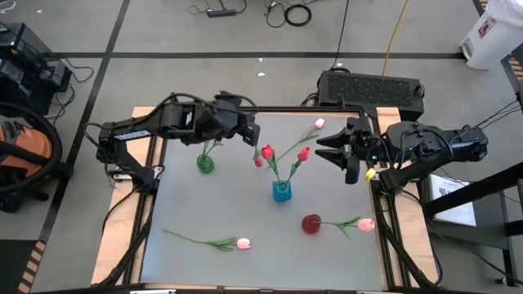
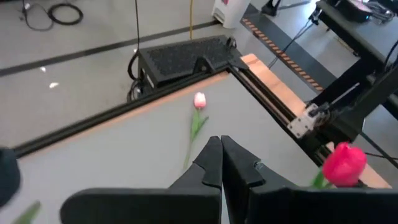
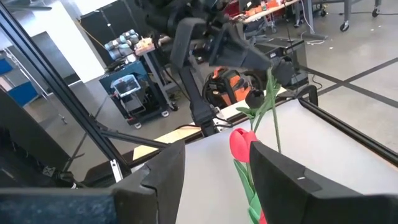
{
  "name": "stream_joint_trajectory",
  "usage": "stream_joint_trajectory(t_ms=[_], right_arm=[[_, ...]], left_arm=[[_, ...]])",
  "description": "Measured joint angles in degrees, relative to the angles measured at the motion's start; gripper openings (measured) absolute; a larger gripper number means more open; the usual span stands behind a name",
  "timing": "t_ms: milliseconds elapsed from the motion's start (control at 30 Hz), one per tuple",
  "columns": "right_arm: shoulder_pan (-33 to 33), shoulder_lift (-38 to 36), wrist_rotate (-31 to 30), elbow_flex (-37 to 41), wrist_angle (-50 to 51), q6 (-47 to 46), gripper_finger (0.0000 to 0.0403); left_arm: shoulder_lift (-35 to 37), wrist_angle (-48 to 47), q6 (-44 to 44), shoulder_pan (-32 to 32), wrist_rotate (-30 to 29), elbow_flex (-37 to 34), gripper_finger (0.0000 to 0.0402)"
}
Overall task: Sort flowers into vase by color
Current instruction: Put the red tulip into the blue vase
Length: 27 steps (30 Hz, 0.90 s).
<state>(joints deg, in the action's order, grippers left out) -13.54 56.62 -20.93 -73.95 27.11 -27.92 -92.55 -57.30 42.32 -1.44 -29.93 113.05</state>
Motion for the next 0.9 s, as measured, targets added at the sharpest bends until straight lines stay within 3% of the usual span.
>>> stream_joint_trajectory(t_ms=[667, 900], right_arm=[[2.01, 2.83, -0.48, 0.00, -7.14, -1.21, 0.0171], [5.63, 5.04, -0.51, -0.02, -7.67, 4.30, 0.0171]], left_arm=[[-0.02, 5.37, -11.82, -6.72, 1.64, 9.17, 0.0000], [-0.02, 10.09, -14.23, -7.87, 3.38, 9.25, 0.0000]])
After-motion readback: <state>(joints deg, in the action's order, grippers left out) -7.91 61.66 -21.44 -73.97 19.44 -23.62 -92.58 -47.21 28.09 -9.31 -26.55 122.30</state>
